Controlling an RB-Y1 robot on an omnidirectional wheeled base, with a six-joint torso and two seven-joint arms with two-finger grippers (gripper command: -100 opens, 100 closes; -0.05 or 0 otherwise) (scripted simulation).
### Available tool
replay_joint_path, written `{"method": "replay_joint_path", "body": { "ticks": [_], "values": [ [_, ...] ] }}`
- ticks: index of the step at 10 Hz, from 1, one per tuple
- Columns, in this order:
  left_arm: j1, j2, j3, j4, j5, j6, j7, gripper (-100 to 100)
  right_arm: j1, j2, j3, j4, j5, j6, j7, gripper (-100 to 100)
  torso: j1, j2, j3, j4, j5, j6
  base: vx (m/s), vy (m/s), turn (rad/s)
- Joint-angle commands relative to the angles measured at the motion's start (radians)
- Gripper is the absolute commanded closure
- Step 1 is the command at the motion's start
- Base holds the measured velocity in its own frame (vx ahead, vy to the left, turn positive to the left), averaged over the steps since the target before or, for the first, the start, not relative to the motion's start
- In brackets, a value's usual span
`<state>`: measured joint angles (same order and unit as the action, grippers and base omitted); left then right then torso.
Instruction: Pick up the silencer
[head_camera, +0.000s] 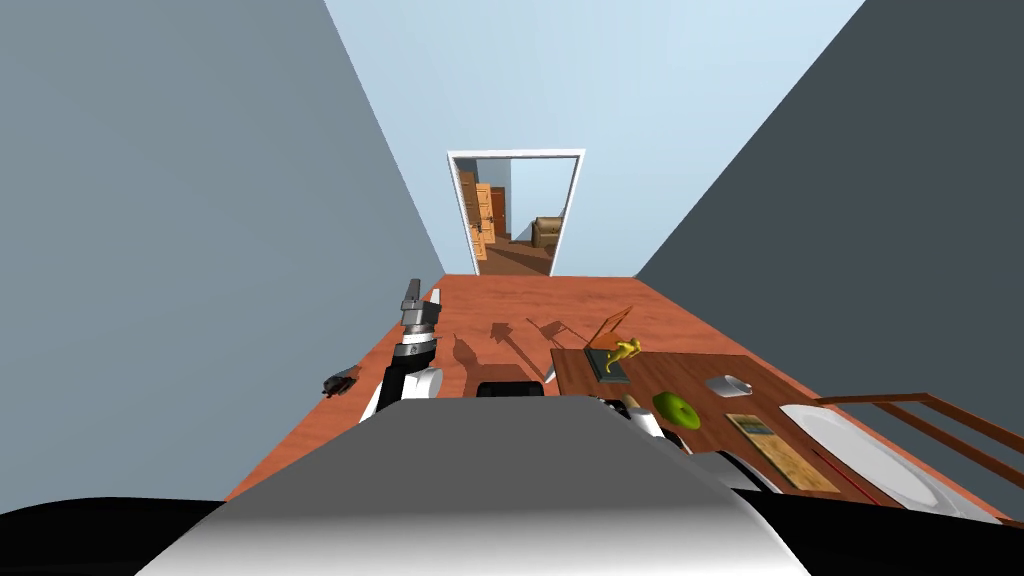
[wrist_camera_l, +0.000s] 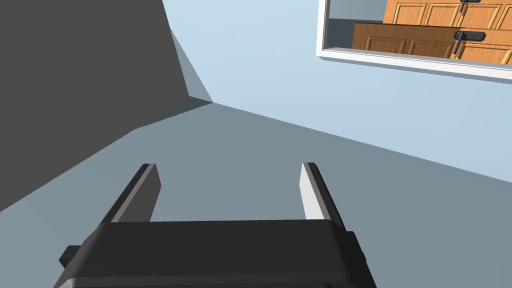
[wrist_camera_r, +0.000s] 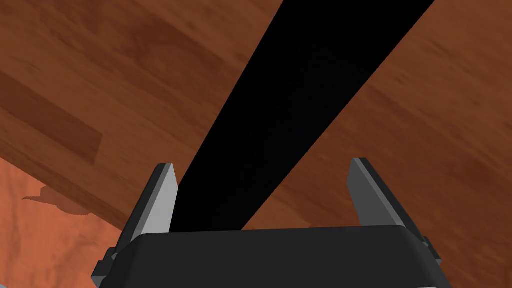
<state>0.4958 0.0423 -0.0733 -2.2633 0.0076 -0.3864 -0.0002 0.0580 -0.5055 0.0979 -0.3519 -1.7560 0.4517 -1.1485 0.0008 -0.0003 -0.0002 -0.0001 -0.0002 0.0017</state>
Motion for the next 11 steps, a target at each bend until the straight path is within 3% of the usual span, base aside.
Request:
{"method": "replay_joint_path", "body": {
  "ticks": [1,4,5,6,8,9,11],
  "values": [
    [0.000,0.000,0.000,0.000,0.000,0.000,0.000,0,-0.003,0.002,-0.001,0.004,0.050,-0.001,0.009,-100,0.000,0.000,0.000,0.000,0.000,0.000,0.016,0.012,0.006],
    [0.000,0.000,0.000,0.000,0.000,0.000,0.000,0,-0.003,0.002,-0.001,-0.008,0.180,-0.001,-0.008,-100,-0.001,0.000,-0.002,-0.004,-0.005,0.002,0.007,0.003,0.003],
    [0.000,0.000,0.000,0.000,0.000,0.000,0.000,0,-0.003,0.002,-0.001,-0.022,0.202,-0.001,-0.030,-100,-0.002,0.001,-0.002,-0.005,-0.007,0.003,-0.005,0.001,-0.006],
    [0.000,0.000,0.000,0.000,0.000,0.000,0.000,0,-0.020,0.037,-0.011,-0.050,0.247,-0.006,-0.088,-100,-0.003,0.001,-0.002,-0.006,-0.009,0.003,0.010,-0.047,-0.346],
    [0.000,0.000,0.000,0.000,0.000,0.000,0.000,0,-0.020,0.037,-0.011,-0.050,0.302,-0.006,-0.088,-100,-0.008,0.000,-0.004,-0.008,-0.011,0.005,0.017,-0.039,-0.126],
    [0.000,0.000,0.000,0.000,0.000,0.000,0.000,0,-0.047,0.079,-0.036,-0.053,0.338,-0.003,-0.115,-100,-0.009,0.001,-0.004,-0.009,-0.012,0.006,0.028,-0.063,-0.390],
    [0.000,0.000,0.000,0.000,0.000,0.000,0.000,0,-0.047,0.079,-0.036,-0.053,0.387,-0.003,-0.115,-100,-0.012,0.000,-0.006,-0.012,-0.015,0.007,0.017,-0.036,-0.089]
  ]
}}
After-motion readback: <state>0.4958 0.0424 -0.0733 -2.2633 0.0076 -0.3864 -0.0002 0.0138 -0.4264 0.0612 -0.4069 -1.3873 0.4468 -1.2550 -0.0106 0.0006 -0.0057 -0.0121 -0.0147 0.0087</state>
